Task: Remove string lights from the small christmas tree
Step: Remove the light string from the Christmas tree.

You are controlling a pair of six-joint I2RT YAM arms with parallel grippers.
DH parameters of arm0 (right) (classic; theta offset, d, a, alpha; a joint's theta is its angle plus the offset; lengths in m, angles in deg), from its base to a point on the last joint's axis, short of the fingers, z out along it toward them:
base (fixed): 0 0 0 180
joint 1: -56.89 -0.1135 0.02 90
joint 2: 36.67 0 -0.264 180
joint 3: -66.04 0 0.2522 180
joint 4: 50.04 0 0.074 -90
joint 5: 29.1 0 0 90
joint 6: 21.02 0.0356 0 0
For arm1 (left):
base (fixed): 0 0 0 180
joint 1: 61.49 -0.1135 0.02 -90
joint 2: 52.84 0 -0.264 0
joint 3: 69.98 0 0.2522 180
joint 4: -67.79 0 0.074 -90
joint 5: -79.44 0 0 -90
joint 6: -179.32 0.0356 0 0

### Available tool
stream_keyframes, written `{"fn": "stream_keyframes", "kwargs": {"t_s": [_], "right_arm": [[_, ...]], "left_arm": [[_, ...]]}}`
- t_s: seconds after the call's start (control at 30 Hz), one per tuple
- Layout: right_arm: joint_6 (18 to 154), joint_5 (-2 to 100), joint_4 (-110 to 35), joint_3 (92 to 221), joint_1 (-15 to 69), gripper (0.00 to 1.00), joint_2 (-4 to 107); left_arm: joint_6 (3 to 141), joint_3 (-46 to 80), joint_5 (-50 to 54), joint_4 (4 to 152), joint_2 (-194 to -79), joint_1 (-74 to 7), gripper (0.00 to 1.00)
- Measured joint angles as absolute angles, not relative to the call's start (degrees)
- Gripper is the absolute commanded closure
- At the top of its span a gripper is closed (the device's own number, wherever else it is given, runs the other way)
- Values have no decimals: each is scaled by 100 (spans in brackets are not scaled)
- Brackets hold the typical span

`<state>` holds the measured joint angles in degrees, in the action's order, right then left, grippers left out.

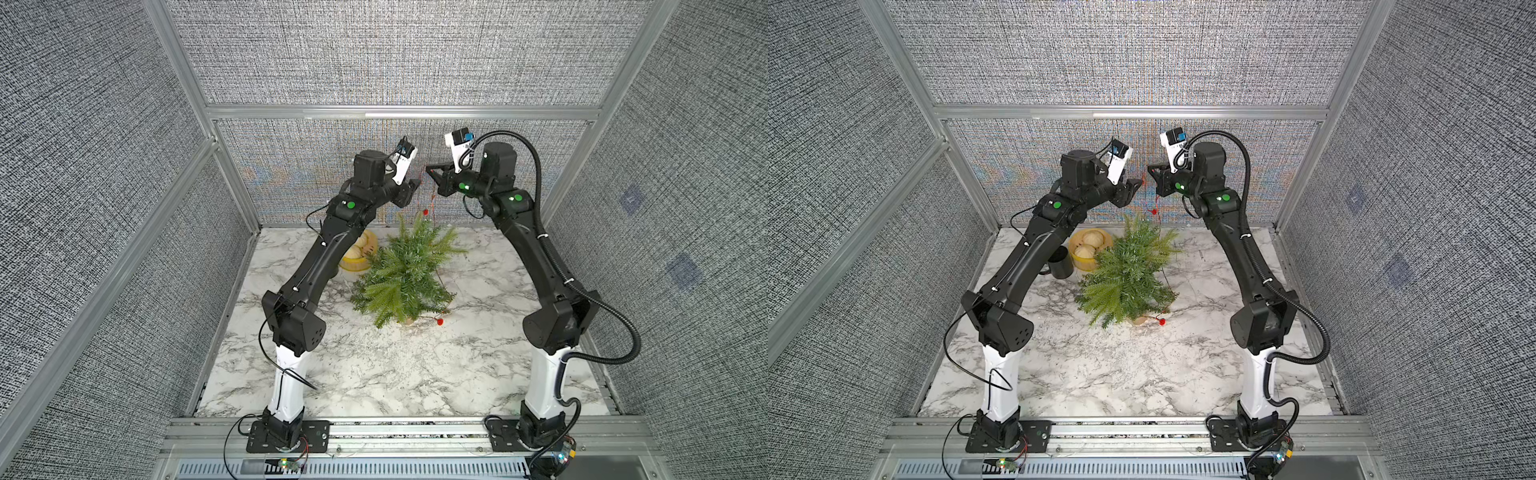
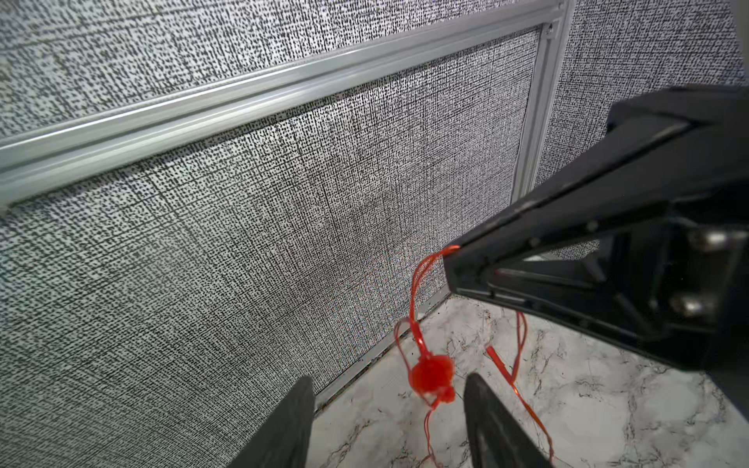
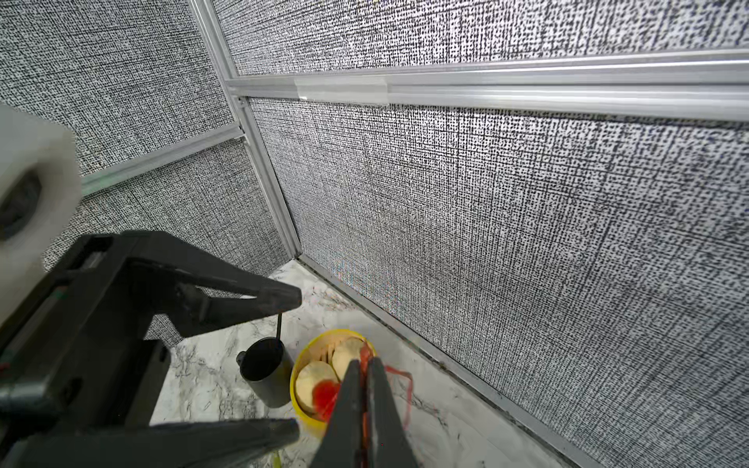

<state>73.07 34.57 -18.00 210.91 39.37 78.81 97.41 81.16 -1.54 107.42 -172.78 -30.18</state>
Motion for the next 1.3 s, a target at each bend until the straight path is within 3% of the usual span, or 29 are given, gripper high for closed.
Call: {"fn": "stream_keyframes", "kwargs": {"t_s": [0.27,0.57,1.3], "right_arm": [[7351,3697,-1802,21056,3937,100,7785],[7329,4436,-1802,20829,3956,100,7656],[7342,5157,-1903,19566,4308,100,6675]], "left_arm": [[9744,7657,-163,10761,-16894,-2996,37],[9746,7135,-454,11000,-16188,-2996,17],[9199,4440,-1262,11161,-14055,-3082,15]]}}
